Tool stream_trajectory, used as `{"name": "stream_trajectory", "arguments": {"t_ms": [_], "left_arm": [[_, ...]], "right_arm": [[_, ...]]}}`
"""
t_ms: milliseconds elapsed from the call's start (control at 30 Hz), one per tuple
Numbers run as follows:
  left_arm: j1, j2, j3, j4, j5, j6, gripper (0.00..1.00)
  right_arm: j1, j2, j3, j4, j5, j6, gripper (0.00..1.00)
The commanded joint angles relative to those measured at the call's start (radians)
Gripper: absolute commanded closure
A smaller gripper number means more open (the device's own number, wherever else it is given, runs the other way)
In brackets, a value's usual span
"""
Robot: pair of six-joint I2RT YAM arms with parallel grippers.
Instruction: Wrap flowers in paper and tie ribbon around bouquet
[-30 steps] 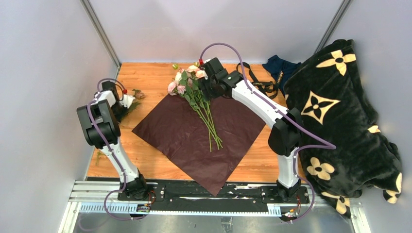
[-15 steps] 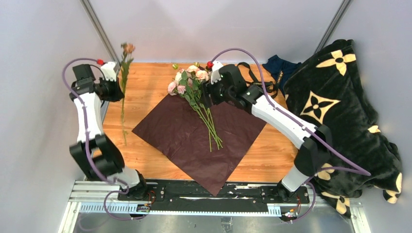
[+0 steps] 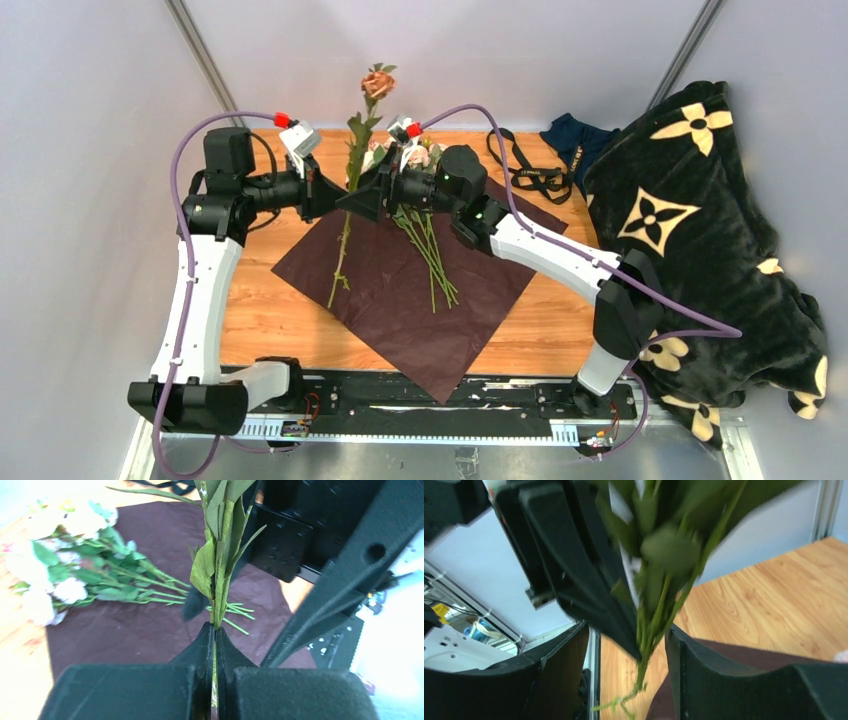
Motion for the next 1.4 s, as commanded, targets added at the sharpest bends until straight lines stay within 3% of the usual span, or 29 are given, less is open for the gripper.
{"name": "stream_trajectory", "arguments": {"t_ms": [0,133,300,333,433,467,567,700,767,800,833,900,933,967,1000,1033,1167,1233,1367], "left_arm": [[-0.051,-0.030,-0.001,-0.018,0.063,-0.044,1.00],[-0.053,-0.040,-0.011,-0.018,0.111,-0.050,1.00],[-0.054,-0.049,-0.026,-0.018,0.135,-0.048,1.00],[-0.053,-0.050,-0.033,-0.019,0.140,-0.048,1.00],[-0.054,-0.049,-0.038,-0.019,0.155,-0.052,1.00],[-0.054,-0.048,-0.035,-0.020,0.156,-0.054,1.00],[-0.055,-0.046,-0.025,-0.020,0.164,-0.057,1.00],[-0.055,-0.049,-0.024,-0.020,0.179,-0.058,1.00],[-0.055,-0.050,-0.025,-0.020,0.176,-0.060,1.00],[-0.055,-0.050,-0.024,-0.019,0.175,-0.061,1.00],[-0.055,-0.049,-0.023,-0.018,0.172,-0.063,1.00],[-0.055,-0.050,-0.021,-0.017,0.163,-0.067,1.00],[-0.054,-0.049,-0.019,-0.017,0.141,-0.076,0.97],[-0.054,-0.046,-0.013,-0.026,0.093,-0.075,0.62],[-0.054,-0.044,-0.003,-0.048,0.020,-0.059,0.20],[-0.054,-0.041,0.006,-0.070,-0.068,-0.044,0.03],[-0.042,-0.009,-0.009,-0.137,-0.560,0.055,0.00],[-0.032,0.000,-0.066,-0.135,-0.732,0.117,0.00],[0.081,0.020,-0.214,-0.103,-0.843,0.187,0.00]], "right_arm": [[0.005,-0.014,0.018,0.136,0.016,0.032,0.41],[0.001,-0.026,-0.007,0.179,0.042,0.071,0.69],[-0.036,-0.030,-0.049,0.285,0.030,0.192,0.87],[-0.047,-0.030,-0.052,0.306,0.022,0.218,0.86],[-0.054,-0.031,-0.040,0.300,0.007,0.225,0.61],[-0.054,-0.031,-0.036,0.291,0.009,0.216,0.59],[-0.054,-0.034,-0.036,0.295,0.029,0.214,0.66],[-0.054,-0.041,-0.038,0.301,0.039,0.213,0.68],[-0.058,-0.047,-0.038,0.303,0.049,0.219,0.78],[-0.061,-0.047,-0.037,0.302,0.048,0.224,0.95],[-0.063,-0.048,-0.031,0.289,0.047,0.224,1.00],[-0.064,-0.058,-0.017,0.204,0.075,0.197,1.00],[-0.067,-0.069,-0.011,0.117,0.104,0.178,1.00],[-0.075,-0.087,0.007,0.004,0.171,0.154,1.00],[-0.087,-0.094,0.025,-0.111,0.210,0.132,1.00],[-0.104,-0.100,0.051,-0.247,0.256,0.105,1.00],[-0.152,-0.021,0.255,-0.866,0.450,-0.108,1.00],[-0.166,0.065,0.363,-1.070,0.482,-0.190,1.00],[-0.173,0.249,0.558,-1.275,0.547,-0.268,1.00]]}}
